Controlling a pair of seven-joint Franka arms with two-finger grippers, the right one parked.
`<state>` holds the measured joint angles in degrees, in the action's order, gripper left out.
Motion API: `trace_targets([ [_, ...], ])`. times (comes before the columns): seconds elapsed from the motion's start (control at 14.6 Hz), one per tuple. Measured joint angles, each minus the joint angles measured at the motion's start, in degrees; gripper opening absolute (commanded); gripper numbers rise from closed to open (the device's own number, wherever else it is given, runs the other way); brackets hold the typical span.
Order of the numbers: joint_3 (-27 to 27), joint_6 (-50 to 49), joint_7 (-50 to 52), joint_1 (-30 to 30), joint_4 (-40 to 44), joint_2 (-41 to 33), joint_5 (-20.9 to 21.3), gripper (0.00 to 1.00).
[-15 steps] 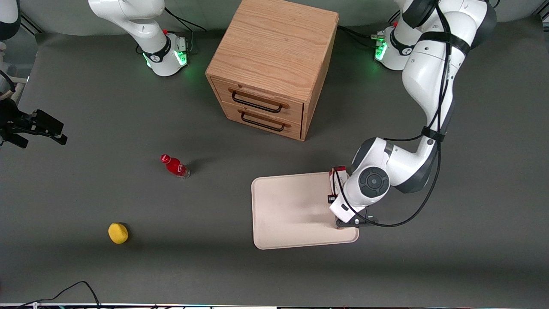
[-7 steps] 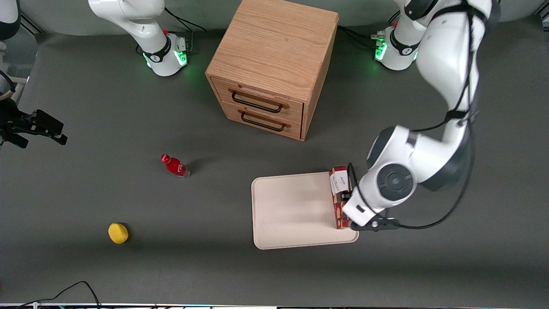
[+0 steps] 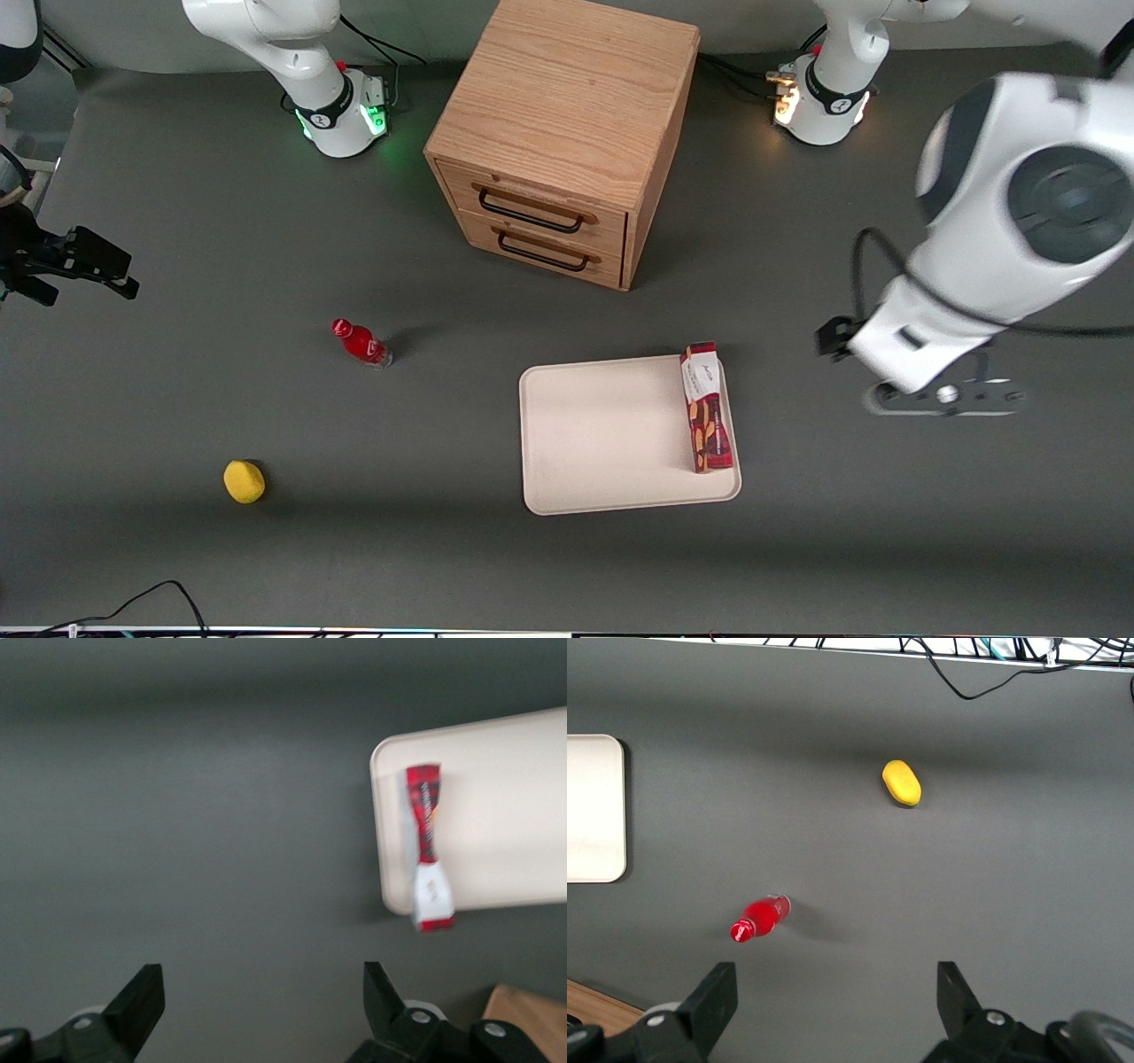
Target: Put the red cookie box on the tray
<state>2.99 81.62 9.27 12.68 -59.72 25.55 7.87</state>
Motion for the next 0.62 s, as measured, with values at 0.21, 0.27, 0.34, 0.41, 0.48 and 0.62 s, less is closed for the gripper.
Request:
trace_targets([
  [0.21, -9.16, -0.85, -10.44, -0.44, -0.09, -1.71, -6.01, 1.0],
  [0.27, -10.84, -1.15, -12.6, -0.92, -0.13, -2.03, -7.27, 1.0],
  [0.34, -11.85, -1.75, -13.77, -1.34, -0.26, -2.33, -8.31, 1.0],
  [0.41, -12.53, -2.48, -14.13, -1.57, -0.36, -2.54, -9.24, 1.0],
  [0.48, -12.8, -2.7, -14.15, -1.65, -0.43, -2.66, -9.65, 1.0],
  [0.62, -12.94, -3.27, -14.15, -1.67, -0.43, -2.82, -9.83, 1.0],
])
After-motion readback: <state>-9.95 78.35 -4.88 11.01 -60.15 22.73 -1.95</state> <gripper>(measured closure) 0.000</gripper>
